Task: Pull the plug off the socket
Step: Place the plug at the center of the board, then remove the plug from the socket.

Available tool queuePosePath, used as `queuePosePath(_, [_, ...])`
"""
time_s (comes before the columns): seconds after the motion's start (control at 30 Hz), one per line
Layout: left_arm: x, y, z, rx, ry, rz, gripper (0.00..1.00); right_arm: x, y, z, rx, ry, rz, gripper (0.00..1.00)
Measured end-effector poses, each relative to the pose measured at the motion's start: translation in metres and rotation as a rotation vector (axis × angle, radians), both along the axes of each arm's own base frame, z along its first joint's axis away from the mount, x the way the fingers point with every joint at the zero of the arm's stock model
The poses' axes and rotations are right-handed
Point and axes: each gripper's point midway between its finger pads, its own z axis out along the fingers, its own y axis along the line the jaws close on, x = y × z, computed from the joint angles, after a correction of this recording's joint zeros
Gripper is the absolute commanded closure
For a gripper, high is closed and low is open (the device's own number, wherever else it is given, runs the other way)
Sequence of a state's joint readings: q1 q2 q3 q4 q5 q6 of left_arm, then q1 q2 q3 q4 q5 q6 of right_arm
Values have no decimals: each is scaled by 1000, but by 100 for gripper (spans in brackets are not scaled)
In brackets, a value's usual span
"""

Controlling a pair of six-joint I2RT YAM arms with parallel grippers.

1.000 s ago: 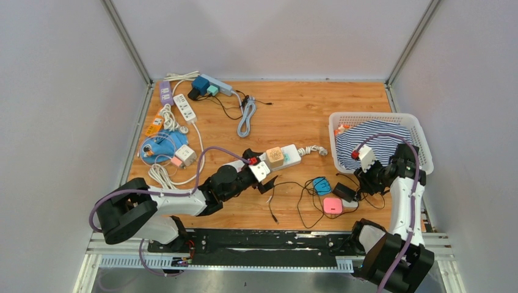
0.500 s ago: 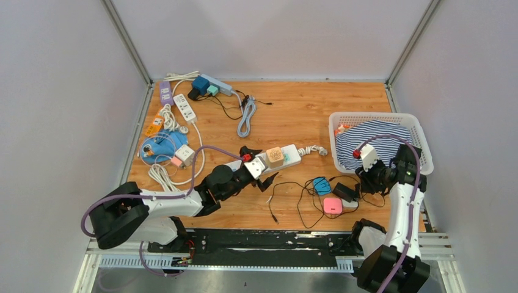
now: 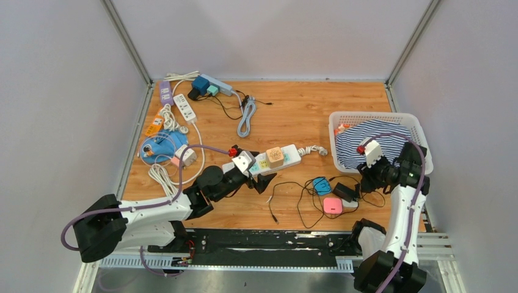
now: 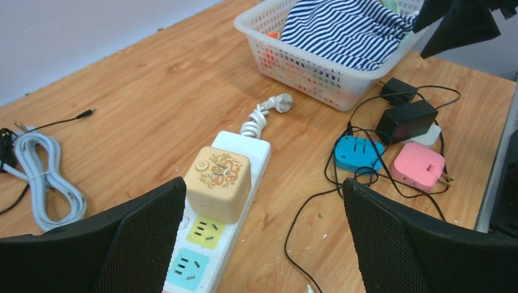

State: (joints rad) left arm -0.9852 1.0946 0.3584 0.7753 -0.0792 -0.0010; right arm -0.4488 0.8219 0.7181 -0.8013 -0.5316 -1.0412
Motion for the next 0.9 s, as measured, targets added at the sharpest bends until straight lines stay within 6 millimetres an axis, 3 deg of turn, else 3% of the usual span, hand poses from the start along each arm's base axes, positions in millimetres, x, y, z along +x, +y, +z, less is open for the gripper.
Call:
queuePosePath(0.2, [-7,1,-9,8,69,-19,0,19,17,41,75,-82,100,44])
queuePosePath(0.43, [-6,0,-13,33,104,-28,1,38,58,89,251,-112,286,44])
queuePosePath(0.73, [15,-3,-14,59,138,-107,0,53,180,122,382,-3,695,46])
queuePosePath(0.9, [16,-9,-11,58,153,-175,0,90,229,118,479,90,779,50])
